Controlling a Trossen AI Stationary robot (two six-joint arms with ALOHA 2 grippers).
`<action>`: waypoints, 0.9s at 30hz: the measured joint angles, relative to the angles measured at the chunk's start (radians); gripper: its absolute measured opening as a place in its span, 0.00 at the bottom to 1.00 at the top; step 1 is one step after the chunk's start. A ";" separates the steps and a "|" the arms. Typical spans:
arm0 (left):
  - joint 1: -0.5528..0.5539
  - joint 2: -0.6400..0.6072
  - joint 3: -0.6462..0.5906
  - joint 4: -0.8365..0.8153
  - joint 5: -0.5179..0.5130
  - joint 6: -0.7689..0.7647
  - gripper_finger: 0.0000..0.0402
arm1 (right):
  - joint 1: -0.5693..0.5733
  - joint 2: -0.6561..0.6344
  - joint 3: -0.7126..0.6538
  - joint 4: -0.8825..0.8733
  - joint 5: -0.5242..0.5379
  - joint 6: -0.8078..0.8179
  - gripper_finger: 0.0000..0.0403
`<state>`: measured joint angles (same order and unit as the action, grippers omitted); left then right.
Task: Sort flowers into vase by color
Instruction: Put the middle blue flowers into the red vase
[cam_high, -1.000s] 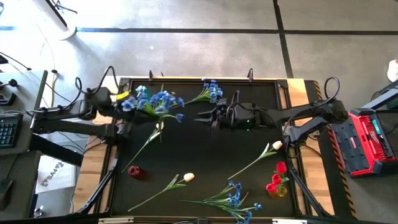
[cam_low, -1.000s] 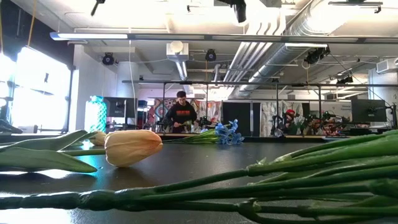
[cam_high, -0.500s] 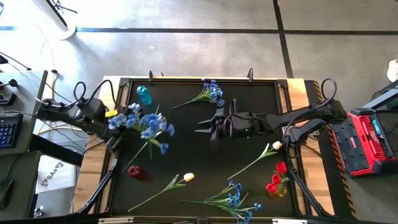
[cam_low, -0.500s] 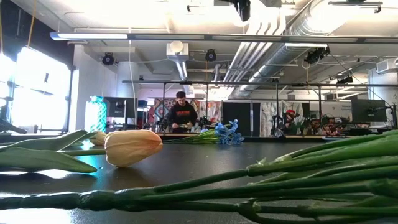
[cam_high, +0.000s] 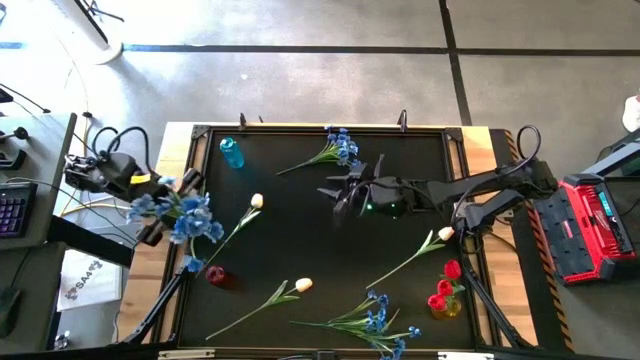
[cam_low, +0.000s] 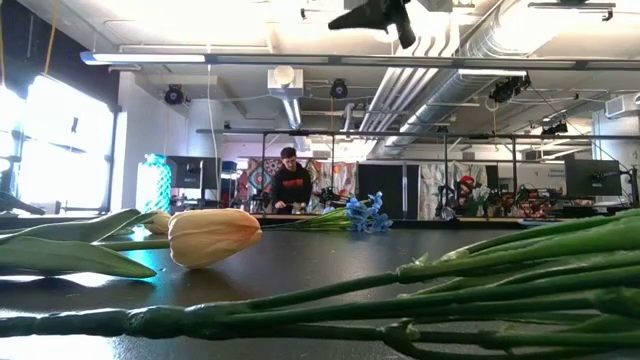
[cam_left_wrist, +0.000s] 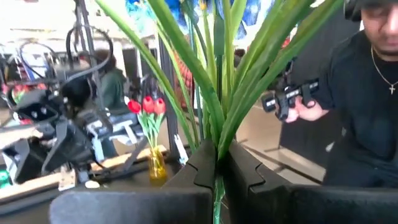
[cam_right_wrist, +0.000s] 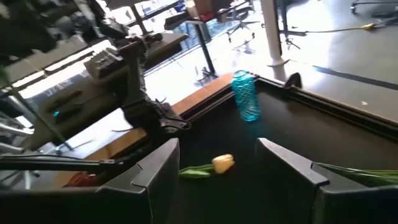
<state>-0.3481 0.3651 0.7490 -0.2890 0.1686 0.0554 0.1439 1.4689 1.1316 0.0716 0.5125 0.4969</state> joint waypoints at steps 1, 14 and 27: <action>0.000 -0.010 0.000 0.001 -0.009 0.001 0.00 | -0.006 0.000 0.000 -0.003 0.000 0.000 0.50; 0.000 -0.017 -0.013 -0.026 -0.055 0.008 0.00 | -0.061 0.000 0.000 -0.052 -0.066 -0.097 0.50; 0.001 -0.030 -0.057 0.001 -0.302 -0.060 0.00 | 0.022 0.000 -0.001 -0.067 -0.087 -0.063 0.50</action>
<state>-0.3476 0.3351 0.6925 -0.2880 -0.1334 -0.0043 0.1656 1.4685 1.1309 0.0045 0.4259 0.4341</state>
